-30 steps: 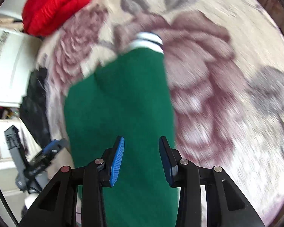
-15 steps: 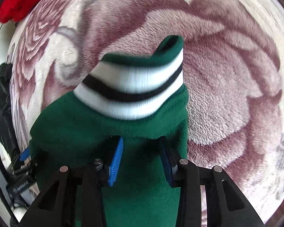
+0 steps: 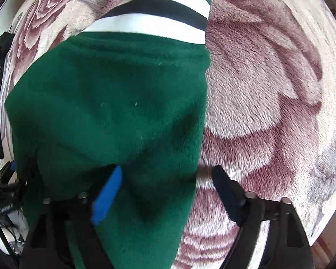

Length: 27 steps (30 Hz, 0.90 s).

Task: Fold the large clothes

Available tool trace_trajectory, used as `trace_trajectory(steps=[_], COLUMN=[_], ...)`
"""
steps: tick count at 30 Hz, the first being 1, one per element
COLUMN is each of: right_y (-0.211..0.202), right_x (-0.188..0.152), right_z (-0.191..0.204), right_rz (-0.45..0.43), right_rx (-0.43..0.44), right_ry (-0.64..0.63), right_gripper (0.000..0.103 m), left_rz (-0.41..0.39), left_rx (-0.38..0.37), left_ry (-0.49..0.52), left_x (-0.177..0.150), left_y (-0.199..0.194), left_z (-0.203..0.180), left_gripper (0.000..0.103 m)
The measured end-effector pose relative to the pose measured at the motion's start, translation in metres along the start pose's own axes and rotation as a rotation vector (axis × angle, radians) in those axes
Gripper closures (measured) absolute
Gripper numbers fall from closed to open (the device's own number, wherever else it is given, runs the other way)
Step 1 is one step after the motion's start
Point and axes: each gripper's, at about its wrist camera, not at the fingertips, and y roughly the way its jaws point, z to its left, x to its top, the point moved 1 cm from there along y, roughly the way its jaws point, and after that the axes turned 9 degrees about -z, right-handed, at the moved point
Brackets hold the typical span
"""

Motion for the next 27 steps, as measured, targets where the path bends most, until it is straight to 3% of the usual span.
trace_trajectory(steps=[3,6,11,17,19,20,21,23,24,27], right_y=[0.014,0.025,0.033,0.025,0.001,-0.019,-0.044,-0.080,-0.086,-0.072], right_x=[0.010,0.018,0.036,0.045,0.042,0.040,0.036,0.029,0.026,0.013], right_z=[-0.003,-0.011,-0.011,-0.021,-0.023,-0.024,-0.023,-0.019,-0.016,0.004], right_rz=[0.016,0.032,0.017,-0.033,-0.076,-0.125,-0.209,-0.302,-0.297,-0.195], right_rx=[0.024,0.095,0.099,0.136,0.132,0.125,0.115,0.214,0.280,0.420], right_ry=[0.009,0.059,0.130,0.176,0.161,0.140,0.133,0.139,0.149,0.185], right_gripper=[0.000,0.000,0.000,0.002,0.044,0.080,0.083,0.083,0.083,0.083], left_rz=[0.000,-0.006,-0.038,-0.020,-0.074,-0.116,-0.141,-0.178,-0.180,-0.132], left_rx=[-0.022,-0.018,0.010,-0.051,-0.077,-0.075,-0.080,-0.055,-0.051,0.107], left_ry=[-0.028,-0.079,-0.191,-0.207,-0.221,-0.202,-0.182,-0.095,-0.065,0.026], left_x=[0.004,0.007,0.011,0.020,0.022,0.024,0.024,0.026,0.027,0.031], left_y=[0.002,0.004,0.002,-0.018,-0.053,-0.077,-0.090,-0.114,-0.116,-0.080], left_z=[0.006,0.008,0.013,0.024,0.029,0.027,0.025,0.011,0.009,0.002], left_gripper=[0.000,0.000,0.000,0.000,0.000,0.000,0.000,0.000,0.000,0.000])
